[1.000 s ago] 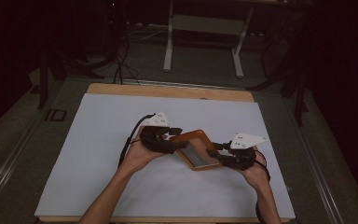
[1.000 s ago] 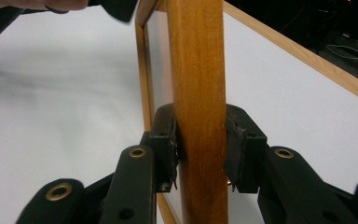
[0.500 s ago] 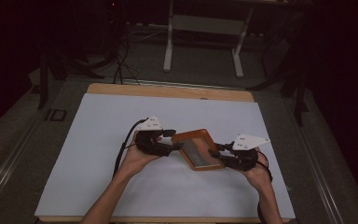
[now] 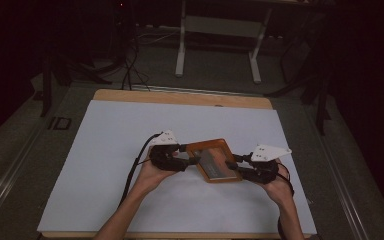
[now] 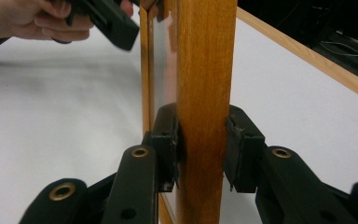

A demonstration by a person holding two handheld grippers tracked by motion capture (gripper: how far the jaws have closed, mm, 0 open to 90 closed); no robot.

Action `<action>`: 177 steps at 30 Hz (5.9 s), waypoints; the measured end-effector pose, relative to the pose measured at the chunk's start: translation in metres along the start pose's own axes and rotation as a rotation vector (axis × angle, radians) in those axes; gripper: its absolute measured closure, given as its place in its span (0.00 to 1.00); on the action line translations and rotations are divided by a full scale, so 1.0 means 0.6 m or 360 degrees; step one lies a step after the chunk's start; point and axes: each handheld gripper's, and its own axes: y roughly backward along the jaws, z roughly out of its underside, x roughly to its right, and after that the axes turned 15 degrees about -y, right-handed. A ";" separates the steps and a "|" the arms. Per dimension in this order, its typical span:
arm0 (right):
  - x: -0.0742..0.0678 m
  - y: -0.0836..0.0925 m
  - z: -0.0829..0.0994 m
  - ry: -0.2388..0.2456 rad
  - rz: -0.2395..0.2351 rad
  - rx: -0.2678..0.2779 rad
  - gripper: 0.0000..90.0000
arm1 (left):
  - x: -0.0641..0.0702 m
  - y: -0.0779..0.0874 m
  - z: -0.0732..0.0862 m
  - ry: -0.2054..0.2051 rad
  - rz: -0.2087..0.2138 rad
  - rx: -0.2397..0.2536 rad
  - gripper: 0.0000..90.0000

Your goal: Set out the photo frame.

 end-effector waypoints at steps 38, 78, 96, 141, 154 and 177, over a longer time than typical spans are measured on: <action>0.018 0.015 0.015 -0.0035 -0.0015 -0.0040 0.76 | 0.025 -0.062 0.017 -0.0046 0.0027 -0.0141 0.58; 0.022 0.017 0.016 -0.0093 -0.0033 0.0017 0.70 | 0.031 -0.045 -0.010 0.0020 0.0088 -0.0127 0.66; -0.008 -0.029 -0.003 -0.0113 -0.0085 0.0006 0.70 | 0.019 0.014 -0.007 0.0041 0.0044 -0.0227 0.66; -0.040 -0.115 -0.002 -0.0300 -0.0218 0.0053 0.69 | -0.005 0.092 0.015 0.0116 -0.0035 -0.0306 0.66; -0.036 -0.134 0.009 -0.0347 -0.0227 0.0026 0.70 | -0.015 0.089 0.029 0.0127 -0.0044 -0.0314 0.65; -0.022 -0.146 0.020 -0.0401 -0.0220 0.0021 0.69 | -0.024 0.075 0.043 0.0197 -0.0087 -0.0255 0.64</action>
